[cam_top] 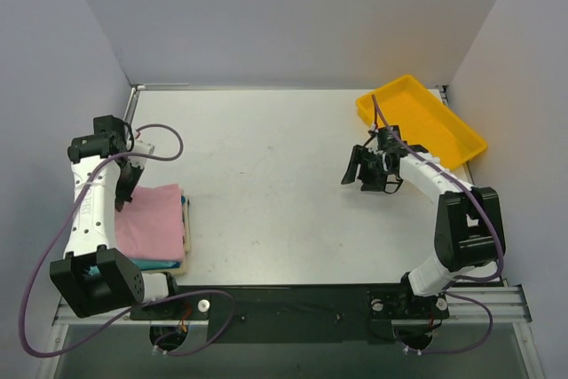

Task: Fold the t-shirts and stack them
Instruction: Put the neatly folded tshirt into the corner of the board with the left arm

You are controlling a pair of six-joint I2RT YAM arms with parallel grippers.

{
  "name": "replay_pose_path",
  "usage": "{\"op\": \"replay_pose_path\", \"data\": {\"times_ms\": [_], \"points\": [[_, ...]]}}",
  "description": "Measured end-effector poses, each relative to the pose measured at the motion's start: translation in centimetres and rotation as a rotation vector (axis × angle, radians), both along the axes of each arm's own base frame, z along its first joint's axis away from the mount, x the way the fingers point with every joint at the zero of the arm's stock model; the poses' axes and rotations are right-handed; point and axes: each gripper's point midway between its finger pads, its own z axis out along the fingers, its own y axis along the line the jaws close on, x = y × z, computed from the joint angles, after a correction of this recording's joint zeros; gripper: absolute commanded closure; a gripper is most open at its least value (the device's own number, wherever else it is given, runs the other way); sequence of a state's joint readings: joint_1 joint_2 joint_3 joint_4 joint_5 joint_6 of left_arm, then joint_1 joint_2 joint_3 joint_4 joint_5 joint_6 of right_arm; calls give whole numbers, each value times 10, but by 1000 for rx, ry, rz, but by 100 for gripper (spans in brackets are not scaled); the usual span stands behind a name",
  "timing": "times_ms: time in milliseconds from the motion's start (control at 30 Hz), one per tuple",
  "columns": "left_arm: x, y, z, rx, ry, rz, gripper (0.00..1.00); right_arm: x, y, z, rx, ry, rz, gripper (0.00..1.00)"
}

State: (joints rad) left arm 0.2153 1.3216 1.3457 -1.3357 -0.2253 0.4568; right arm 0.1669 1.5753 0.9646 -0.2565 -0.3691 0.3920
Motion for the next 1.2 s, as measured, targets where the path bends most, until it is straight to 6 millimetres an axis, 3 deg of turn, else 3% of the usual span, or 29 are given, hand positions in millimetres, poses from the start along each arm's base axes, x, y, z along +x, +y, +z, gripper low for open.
{"op": "replay_pose_path", "data": {"times_ms": [133, 300, 333, 367, 400, 467, 733, 833, 900, 1033, 1100, 1200], "points": [[-13, 13, -11, 64, 88, -22, 100, 1, 1, -3, 6, 5, 8, 40], [-6, 30, -23, 134, 146, -38, 98, 2, 2, -3, 14, 2, 15, 40], [-5, 34, -26, 150, 156, -41, 78, 2, 2, -3, 15, 2, 16, 40], [-3, 38, -29, 165, 162, -41, 68, 2, 2, -3, 15, 1, 17, 40], [-1, 43, -32, 185, 167, -45, 35, 3, 1, -3, 15, 1, 16, 40], [-2, 53, -35, 231, 181, -55, 18, 3, 0, -3, 15, 0, 16, 40], [3, 83, -23, 426, 213, -92, 19, 2, 1, -2, 22, 1, 18, 40], [6, 85, -16, 442, 187, -96, 32, 2, 2, -2, 26, 2, 20, 40], [9, 81, -15, 412, 162, -93, 39, 2, 3, -2, 29, 3, 20, 40], [20, 53, -22, 270, 92, -107, 36, 2, 3, -2, 30, 4, 17, 40], [28, 29, -29, 192, 65, -151, 31, 2, 3, -1, 29, 0, 17, 39], [45, -28, -39, 61, 11, -272, 21, 2, 0, 6, 19, -34, 17, 39]]}}
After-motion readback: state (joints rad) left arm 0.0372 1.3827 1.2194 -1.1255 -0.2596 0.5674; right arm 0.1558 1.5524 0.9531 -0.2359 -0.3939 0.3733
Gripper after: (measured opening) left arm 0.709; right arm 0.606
